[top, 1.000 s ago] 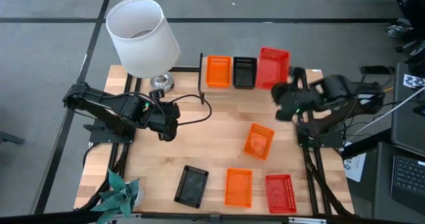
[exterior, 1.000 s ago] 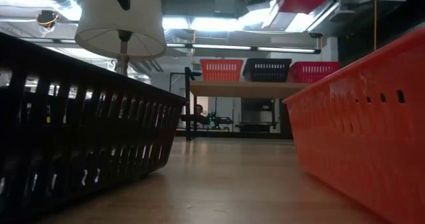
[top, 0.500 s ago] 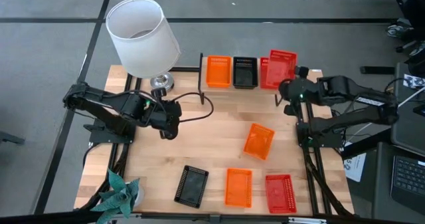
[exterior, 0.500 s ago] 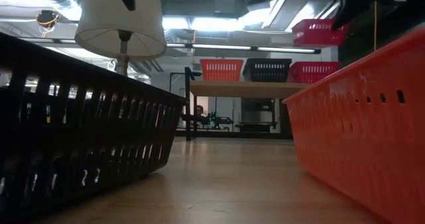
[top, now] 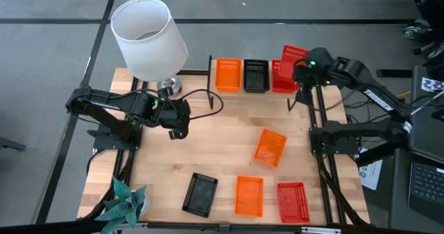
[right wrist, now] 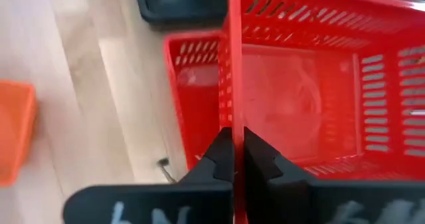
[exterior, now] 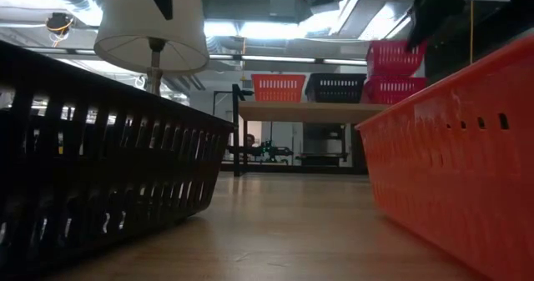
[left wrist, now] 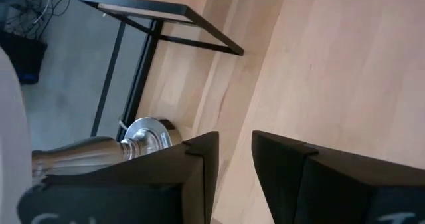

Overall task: Stack baskets on shelf by color
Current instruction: Stack the top red bin on the red bin on the shelf

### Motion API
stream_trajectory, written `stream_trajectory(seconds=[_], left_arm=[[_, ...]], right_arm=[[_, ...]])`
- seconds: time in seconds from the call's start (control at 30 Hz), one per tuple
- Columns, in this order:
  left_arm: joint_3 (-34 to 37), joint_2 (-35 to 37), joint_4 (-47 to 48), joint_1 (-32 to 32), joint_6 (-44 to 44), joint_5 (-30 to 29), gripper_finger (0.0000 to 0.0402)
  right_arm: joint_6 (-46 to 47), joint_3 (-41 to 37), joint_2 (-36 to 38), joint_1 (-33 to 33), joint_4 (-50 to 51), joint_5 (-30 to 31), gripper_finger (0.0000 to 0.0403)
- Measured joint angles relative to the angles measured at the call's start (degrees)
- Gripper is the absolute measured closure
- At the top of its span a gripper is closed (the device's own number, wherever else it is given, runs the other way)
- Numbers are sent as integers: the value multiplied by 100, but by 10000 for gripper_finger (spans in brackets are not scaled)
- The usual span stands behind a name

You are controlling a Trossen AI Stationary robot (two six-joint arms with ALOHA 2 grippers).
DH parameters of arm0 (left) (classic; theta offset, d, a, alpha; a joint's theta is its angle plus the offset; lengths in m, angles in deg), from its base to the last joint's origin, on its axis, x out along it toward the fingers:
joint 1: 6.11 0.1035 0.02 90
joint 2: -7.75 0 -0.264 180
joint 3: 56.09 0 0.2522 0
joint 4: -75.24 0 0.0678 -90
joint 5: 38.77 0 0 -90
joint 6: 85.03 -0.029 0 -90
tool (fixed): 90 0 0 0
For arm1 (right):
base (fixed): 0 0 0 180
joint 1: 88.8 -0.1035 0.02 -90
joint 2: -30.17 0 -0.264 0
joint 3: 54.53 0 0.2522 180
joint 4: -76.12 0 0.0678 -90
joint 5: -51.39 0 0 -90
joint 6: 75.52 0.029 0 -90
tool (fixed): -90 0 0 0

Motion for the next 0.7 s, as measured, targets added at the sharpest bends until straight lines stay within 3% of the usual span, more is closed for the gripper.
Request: stream_trajectory(seconds=[0.3, 0.7], left_arm=[[0, 0, 2, 69, -2, 0, 318], [0, 2, -25, 69, -2, 0, 318]], right_arm=[[-459, -69, -234, 149, -196, -502, 403], [-589, -69, -238, 149, 98, -646, 403]])
